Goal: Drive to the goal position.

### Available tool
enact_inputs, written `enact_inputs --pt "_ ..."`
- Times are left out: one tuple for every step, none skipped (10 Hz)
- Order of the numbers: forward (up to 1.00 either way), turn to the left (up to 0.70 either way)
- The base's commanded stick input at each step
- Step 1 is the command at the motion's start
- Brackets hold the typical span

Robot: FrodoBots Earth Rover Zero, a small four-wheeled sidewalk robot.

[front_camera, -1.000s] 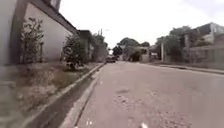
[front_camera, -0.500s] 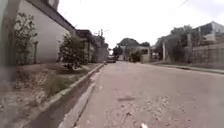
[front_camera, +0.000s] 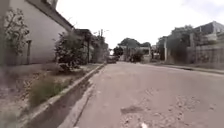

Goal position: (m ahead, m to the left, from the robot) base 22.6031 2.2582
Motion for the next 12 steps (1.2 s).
enact_inputs --pt "0.7 0.0" --pt "0.7 0.0" --pt "0.7 0.0" --pt "0.7 0.0" --pt "0.7 0.0" --pt "0.7 0.0" --pt "0.7 0.0" --pt "0.7 0.0" --pt "0.7 0.0" --pt "0.7 0.0" --pt "0.7 0.0" --pt "0.7 0.0"
